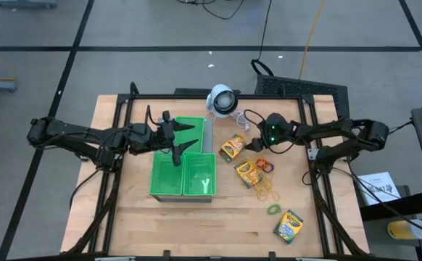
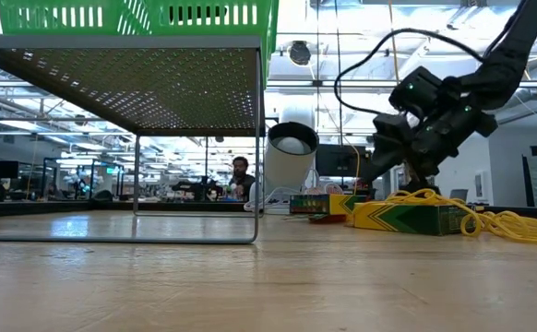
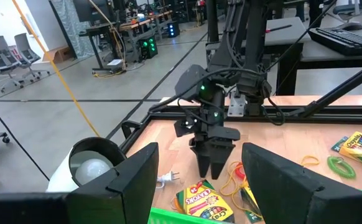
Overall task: Pick & Place Office Desk Supplies
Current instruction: Put the crayons box into the top green basket on the shelf
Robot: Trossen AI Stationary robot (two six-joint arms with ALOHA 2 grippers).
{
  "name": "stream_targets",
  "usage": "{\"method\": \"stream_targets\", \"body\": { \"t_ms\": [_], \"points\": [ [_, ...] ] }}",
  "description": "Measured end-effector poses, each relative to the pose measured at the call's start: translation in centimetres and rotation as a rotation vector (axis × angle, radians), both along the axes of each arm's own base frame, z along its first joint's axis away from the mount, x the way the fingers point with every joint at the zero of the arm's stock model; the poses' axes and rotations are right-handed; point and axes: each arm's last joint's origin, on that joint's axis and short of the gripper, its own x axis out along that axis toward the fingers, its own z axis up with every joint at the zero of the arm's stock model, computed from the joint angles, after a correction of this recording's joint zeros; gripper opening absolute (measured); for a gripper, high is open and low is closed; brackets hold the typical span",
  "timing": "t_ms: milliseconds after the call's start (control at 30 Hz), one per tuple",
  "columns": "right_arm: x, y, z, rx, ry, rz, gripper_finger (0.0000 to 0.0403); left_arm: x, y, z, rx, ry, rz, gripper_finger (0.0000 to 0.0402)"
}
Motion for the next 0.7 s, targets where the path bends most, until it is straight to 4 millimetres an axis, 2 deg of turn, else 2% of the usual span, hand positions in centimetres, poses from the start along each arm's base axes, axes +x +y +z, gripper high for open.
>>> {"method": "stream_targets", "body": {
  "t_ms": [267, 700],
  "points": [
    [1.1, -0.6, -1.2, 0.038, -0.069, -0.004, 0.0339, 0.0, 0.0, 0.0, -0.004, -0.001, 0.001, 0.0241],
    [2.2, -0.4, -1.6, 0.079, -0.167, 0.063, 0.0338, 0.0, 0.0, 0.0, -0.007, -0.002, 0.001, 0.0241]
  ]
}}
